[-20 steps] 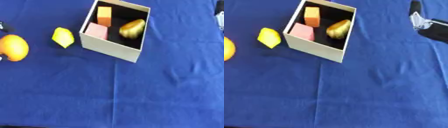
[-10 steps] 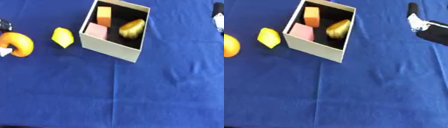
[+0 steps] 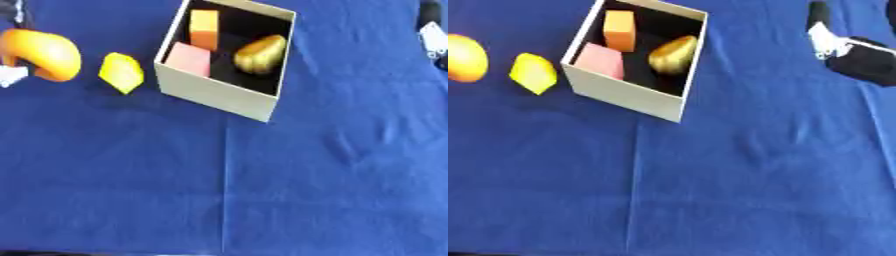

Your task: Pick up objects on the table and place them in the box.

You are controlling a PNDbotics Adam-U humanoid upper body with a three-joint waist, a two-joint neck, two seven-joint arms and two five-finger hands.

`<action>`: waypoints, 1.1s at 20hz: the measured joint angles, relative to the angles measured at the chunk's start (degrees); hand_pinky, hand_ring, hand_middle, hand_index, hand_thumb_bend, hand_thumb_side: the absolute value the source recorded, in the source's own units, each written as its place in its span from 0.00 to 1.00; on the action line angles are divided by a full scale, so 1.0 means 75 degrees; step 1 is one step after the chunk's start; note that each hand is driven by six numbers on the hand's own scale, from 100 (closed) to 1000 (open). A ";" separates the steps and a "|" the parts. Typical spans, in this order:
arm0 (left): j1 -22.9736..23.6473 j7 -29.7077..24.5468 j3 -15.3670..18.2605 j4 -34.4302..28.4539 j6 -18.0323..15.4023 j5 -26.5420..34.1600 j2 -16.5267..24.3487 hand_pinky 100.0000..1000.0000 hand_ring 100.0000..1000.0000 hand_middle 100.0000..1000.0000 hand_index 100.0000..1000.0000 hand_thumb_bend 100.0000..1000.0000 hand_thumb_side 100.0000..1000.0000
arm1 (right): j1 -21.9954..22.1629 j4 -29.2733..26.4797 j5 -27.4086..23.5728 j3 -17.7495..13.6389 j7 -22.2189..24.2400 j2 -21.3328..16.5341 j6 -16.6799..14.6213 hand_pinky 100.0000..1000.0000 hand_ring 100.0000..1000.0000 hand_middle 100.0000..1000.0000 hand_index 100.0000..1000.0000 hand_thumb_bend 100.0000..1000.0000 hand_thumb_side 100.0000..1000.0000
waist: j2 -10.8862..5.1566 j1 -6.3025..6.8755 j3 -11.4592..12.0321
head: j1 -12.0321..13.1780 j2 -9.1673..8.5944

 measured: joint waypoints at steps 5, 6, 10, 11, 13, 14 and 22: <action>-0.0746 -0.0066 -0.0130 0.0036 0.0015 0.0159 -0.0554 0.65 0.55 0.48 0.56 0.00 0.00 | -0.0009 0.0000 -0.0069 -0.0048 -0.0008 0.0042 -0.0008 0.91 0.81 0.75 0.84 0.00 0.24 | -0.0030 0.0003 -0.0084 | -0.0030 0.0000; -0.0905 -0.0094 -0.0165 0.0108 0.0015 0.0196 -0.0716 0.65 0.55 0.48 0.56 0.00 0.00 | -0.0019 0.0000 -0.0093 -0.0048 -0.0005 0.0059 -0.0011 0.91 0.81 0.75 0.84 0.00 0.24 | -0.0033 0.0008 -0.0109 | -0.0018 0.0000; -0.1577 -0.0230 -0.0307 0.0646 0.0001 0.0306 -0.1478 0.66 0.55 0.49 0.57 0.00 0.00 | -0.0182 0.0000 -0.0209 -0.0047 0.0044 0.0062 -0.0043 0.91 0.81 0.75 0.84 0.00 0.25 | -0.0083 0.0064 -0.0259 | 0.0071 -0.0001; -0.1706 -0.0260 -0.0335 0.0823 -0.0013 0.0315 -0.1652 0.67 0.55 0.49 0.58 0.00 0.00 | -0.0223 0.0000 -0.0245 -0.0046 0.0067 0.0062 -0.0053 0.91 0.81 0.75 0.84 0.00 0.26 | -0.0084 0.0074 -0.0297 | 0.0092 -0.0002; -0.1919 -0.0320 -0.0381 0.1224 -0.0069 0.0313 -0.1988 0.67 0.56 0.50 0.59 0.00 0.00 | -0.0302 0.0000 -0.0318 -0.0044 0.0122 0.0067 -0.0076 0.91 0.81 0.75 0.84 0.00 0.27 | -0.0084 0.0089 -0.0389 | 0.0154 -0.0003; -0.2023 -0.0338 -0.0393 0.1431 -0.0107 0.0308 -0.2154 0.68 0.55 0.50 0.59 0.00 0.00 | -0.0336 0.0000 -0.0349 -0.0043 0.0143 0.0070 -0.0085 0.91 0.81 0.75 0.84 0.00 0.27 | -0.0084 0.0096 -0.0430 | 0.0184 -0.0004; -0.2405 -0.0330 -0.0425 0.2929 -0.0479 -0.0099 -0.3179 0.69 0.56 0.51 0.61 0.00 0.00 | -0.0573 0.0000 -0.0549 -0.0037 0.0293 0.0203 -0.0117 0.91 0.81 0.75 0.84 0.00 0.32 | -0.0063 0.0110 -0.0627 | 0.0372 -0.0013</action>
